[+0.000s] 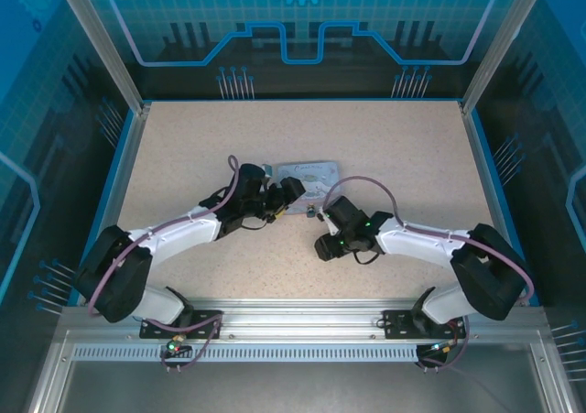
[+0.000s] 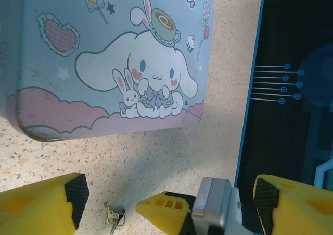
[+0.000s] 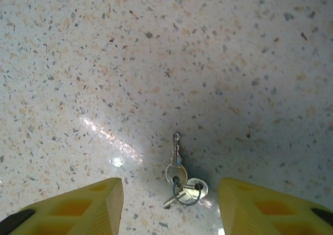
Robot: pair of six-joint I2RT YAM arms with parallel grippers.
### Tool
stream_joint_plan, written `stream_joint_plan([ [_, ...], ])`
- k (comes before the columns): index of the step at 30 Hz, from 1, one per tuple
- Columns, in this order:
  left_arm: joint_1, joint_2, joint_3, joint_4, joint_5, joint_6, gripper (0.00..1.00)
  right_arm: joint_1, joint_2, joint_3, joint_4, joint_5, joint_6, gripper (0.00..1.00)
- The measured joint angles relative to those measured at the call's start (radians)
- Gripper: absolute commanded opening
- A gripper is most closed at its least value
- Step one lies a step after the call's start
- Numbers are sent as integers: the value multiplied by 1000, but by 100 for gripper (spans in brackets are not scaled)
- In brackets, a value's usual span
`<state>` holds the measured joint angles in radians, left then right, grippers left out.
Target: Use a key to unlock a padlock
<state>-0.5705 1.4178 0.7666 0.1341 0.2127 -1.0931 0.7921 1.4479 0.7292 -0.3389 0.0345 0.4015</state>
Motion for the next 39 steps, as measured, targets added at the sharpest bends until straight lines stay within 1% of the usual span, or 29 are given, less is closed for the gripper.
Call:
stream_joint_plan([
  [5, 6, -14, -7, -7, 0, 0, 85, 39, 64, 48, -39, 57, -49, 48],
  [11, 15, -15, -11, -14, 0, 0, 85, 52, 127, 64, -61, 100, -78, 42],
  [13, 16, -15, -11, -16, 0, 0, 85, 53, 130, 71, -68, 106, -82, 42],
  [20, 17, -15, -11, -18, 0, 0, 86, 59, 137, 77, -73, 121, -84, 34],
  [27, 18, -15, -11, -18, 0, 0, 86, 82, 141, 80, -73, 147, -69, 35],
  [31, 18, -15, -11, -18, 0, 0, 86, 108, 146, 80, -73, 183, -53, 32],
  [36, 18, -15, -11, -17, 0, 0, 86, 139, 167, 100, -87, 221, -31, 24],
  [39, 18, -15, -11, -17, 0, -1, 86, 153, 179, 114, -101, 240, -20, 16],
])
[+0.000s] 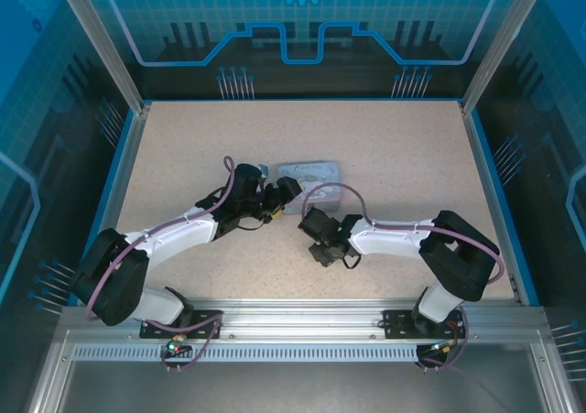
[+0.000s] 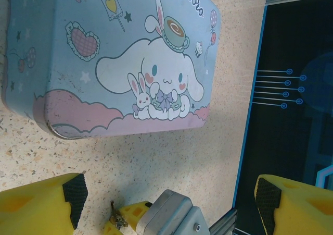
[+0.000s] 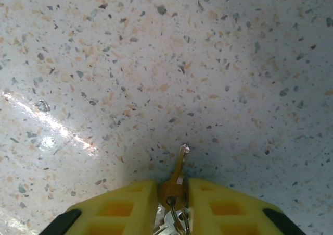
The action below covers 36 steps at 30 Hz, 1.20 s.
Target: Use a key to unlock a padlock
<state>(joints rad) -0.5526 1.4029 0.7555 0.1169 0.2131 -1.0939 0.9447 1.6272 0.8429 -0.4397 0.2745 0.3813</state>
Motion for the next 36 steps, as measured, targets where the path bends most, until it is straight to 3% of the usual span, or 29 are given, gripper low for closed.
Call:
stream_joint_plan([
  [5, 0, 0, 0, 0, 0, 0, 86, 4, 2, 10, -7, 19, 14, 0],
  [14, 0, 0, 0, 0, 0, 0, 86, -21, 0, 5, 37, -45, 10, 0],
  [36, 0, 22, -14, 26, 5, 0, 86, -293, -236, -162, 194, -439, 15, 0],
])
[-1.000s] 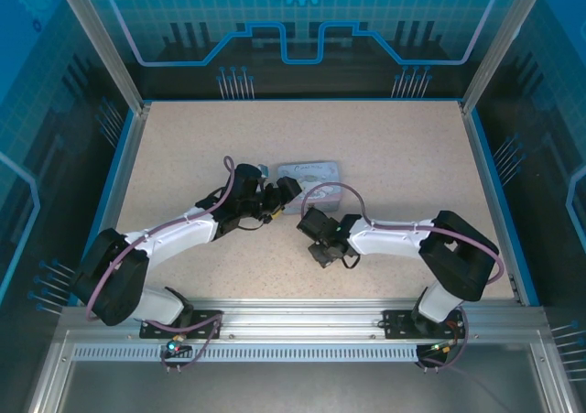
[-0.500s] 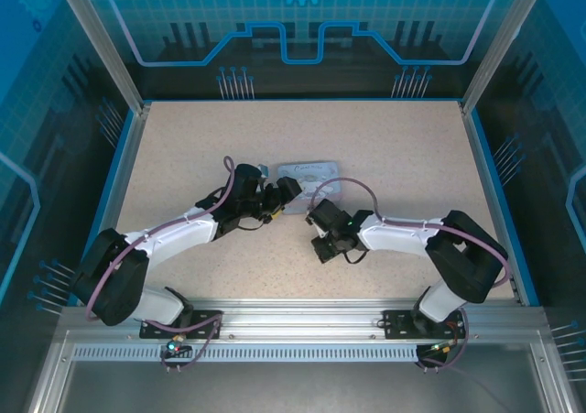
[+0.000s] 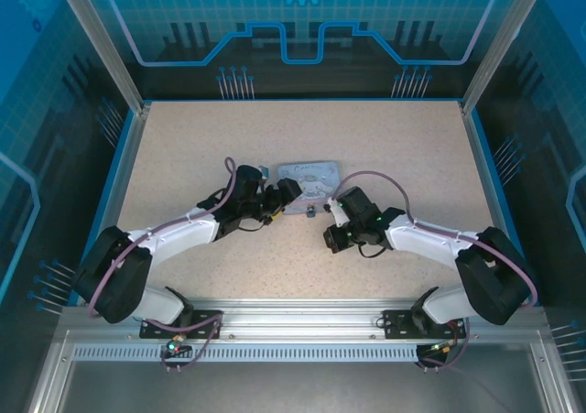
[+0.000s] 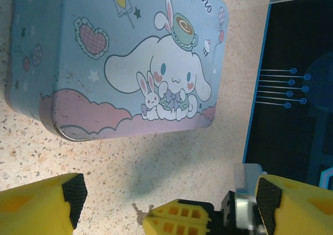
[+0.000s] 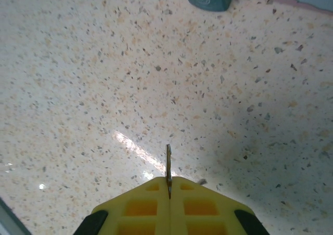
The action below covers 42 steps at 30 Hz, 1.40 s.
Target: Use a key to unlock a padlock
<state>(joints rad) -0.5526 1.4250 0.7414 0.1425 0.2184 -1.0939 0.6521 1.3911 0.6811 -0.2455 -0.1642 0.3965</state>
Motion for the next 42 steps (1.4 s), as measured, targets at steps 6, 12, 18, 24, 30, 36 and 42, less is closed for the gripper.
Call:
stream_joint_plan([
  [6, -4, 49, 0, 16, 45, 5, 81, -51, -54, -32, 61, -114, 8, 0],
  [12, -45, 116, 2, 64, 111, 30, 70, -119, -90, -59, 135, -252, 31, 0],
  [18, -82, 162, 4, 159, 169, 37, 59, -183, -110, -79, 195, -356, 65, 0],
  [24, -104, 213, 4, 282, 201, -4, 53, -209, -113, -80, 222, -409, 86, 0],
  [30, -124, 267, 4, 397, 215, -57, 46, -222, -117, -85, 232, -439, 98, 0],
  [36, -135, 290, 4, 459, 222, -87, 38, -230, -117, -95, 240, -447, 101, 0],
  [42, -142, 297, 4, 478, 224, -95, 30, -236, -118, -106, 254, -447, 103, 0],
])
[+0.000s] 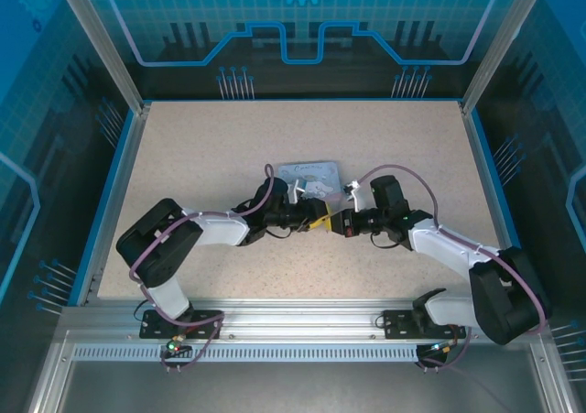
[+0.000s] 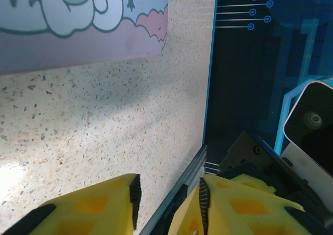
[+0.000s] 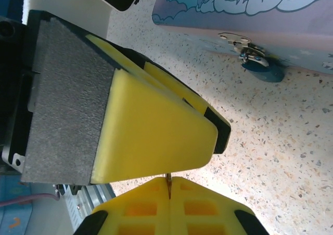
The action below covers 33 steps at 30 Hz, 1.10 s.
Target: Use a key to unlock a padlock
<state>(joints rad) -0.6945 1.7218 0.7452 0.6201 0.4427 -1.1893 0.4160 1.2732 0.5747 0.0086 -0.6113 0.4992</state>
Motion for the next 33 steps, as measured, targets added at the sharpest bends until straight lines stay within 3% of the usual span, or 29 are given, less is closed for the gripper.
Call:
stream_joint_plan([
  [3, -3, 4, 0, 10, 0, -8, 20, 0, 0, -2, 2, 0, 3, 0],
  [6, -6, 14, 7, 25, 2, -20, 3, -3, 0, -6, 1, 1, 4, 0],
  [9, -8, 20, 9, 34, 0, -16, 0, -10, 0, -10, 0, 0, 11, 0],
  [10, -8, 22, 9, 36, 0, -16, 0, -12, 0, -10, 1, 0, 14, 9],
  [12, -8, 23, 9, 38, -1, -16, 0, -20, -8, -14, 1, -5, 23, 46],
  [13, -8, 23, 9, 39, -1, -16, 0, -27, -16, -16, 2, -6, 30, 56],
  [15, -8, 22, 9, 38, -5, -16, 0, -56, -57, -30, 4, -8, 44, 69],
  [18, -5, 15, 9, 37, -22, -12, 0, -127, -160, -57, 5, -11, 76, 78],
  [23, 5, -42, 8, 36, -64, 13, 0, -204, -270, -91, 38, -10, 185, 78],
  [33, 7, -112, 6, 134, -226, 48, 0, -207, -254, -155, 330, 42, 541, 68],
])
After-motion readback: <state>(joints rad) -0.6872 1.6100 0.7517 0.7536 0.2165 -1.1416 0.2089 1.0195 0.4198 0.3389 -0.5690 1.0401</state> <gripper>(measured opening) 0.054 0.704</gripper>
